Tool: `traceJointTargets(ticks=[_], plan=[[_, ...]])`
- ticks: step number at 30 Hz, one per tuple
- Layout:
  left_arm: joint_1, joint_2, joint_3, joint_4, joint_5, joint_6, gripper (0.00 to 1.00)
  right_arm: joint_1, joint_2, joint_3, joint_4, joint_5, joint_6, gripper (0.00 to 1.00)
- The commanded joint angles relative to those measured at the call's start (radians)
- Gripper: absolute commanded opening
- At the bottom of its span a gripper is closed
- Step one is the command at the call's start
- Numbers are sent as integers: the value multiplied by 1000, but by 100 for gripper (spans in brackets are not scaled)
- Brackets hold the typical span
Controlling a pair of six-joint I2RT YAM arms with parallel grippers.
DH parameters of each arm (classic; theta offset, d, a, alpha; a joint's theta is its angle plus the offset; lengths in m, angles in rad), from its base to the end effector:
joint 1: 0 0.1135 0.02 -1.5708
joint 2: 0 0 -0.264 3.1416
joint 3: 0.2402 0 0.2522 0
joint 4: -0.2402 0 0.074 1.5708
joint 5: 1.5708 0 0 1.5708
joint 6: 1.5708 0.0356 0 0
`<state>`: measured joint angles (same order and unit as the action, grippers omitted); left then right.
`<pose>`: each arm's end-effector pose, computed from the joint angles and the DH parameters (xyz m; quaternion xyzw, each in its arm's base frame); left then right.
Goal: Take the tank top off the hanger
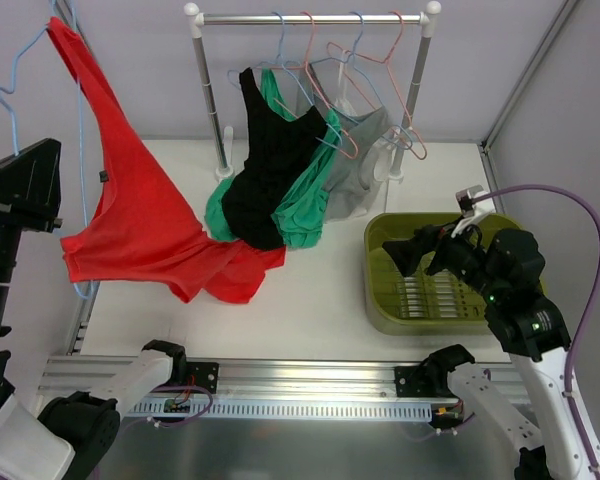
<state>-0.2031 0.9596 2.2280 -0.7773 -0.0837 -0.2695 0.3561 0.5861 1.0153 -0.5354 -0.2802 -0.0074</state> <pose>-0.0183 0.0068 0.6330 -0.0529 0.5121 -0.1797 0.8383 0.0954 0.0460 0.4045 -0.2249 0.7074 0.2171 0.6340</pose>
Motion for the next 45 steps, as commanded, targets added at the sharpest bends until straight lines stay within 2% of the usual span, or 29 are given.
traceJointTargets(ticks=[1, 4, 5, 6, 8, 9, 13, 16, 19, 25, 28, 29, 31, 32, 35, 40, 41, 45], plan=[[-4, -16, 70, 33, -4, 10, 0, 3, 56, 52, 107, -88, 38, 99], [-4, -44, 33, 26, 148, -42, 0, 4, 110, 42, 214, -230, 95, 100], [-4, -51, 6, 24, 209, -60, 0, 4, 125, 31, 306, -332, 148, 99], [-4, -67, -26, 26, 352, -82, 0, 6, 165, 25, 363, -390, 183, 99], [-2, -74, -147, 29, 497, -144, 0, 38, 211, 16, 513, -492, 256, 99], [-2, -79, -192, 32, 612, -177, 0, 59, 234, 20, 546, -504, 295, 99], [-2, -110, -449, 52, 731, -208, 0, 199, 387, 100, 581, -446, 255, 99], [-2, -173, -584, 79, 759, -226, 0, 341, 502, 161, 604, -318, 215, 98], [-2, -217, -666, 98, 797, -255, 0, 409, 640, 230, 670, -182, 213, 93], [-2, -255, -740, 102, 811, -287, 0, 474, 846, 400, 696, -15, 175, 77], [-2, -274, -752, 104, 812, -295, 0, 477, 908, 431, 696, -2, 169, 68], [-2, -275, -754, 104, 817, -295, 0, 477, 931, 436, 696, -4, 170, 56], [-2, -278, -757, 104, 819, -295, 0, 486, 945, 445, 696, -11, 167, 41], [-1, -279, -755, 104, 817, -293, 0, 486, 948, 445, 698, -10, 165, 27], [-2, -275, -755, 102, 803, -278, 0, 486, 943, 437, 696, 1, 161, 4], [-2, -266, -781, 99, 777, -244, 0, 460, 888, 425, 635, 42, 112, 4], [-2, -256, -789, 99, 785, -238, 0, 449, 887, 430, 623, 44, 112, 0], [-2, -226, -800, 99, 869, -223, 0, 351, 903, 450, 588, 35, 162, 0]])
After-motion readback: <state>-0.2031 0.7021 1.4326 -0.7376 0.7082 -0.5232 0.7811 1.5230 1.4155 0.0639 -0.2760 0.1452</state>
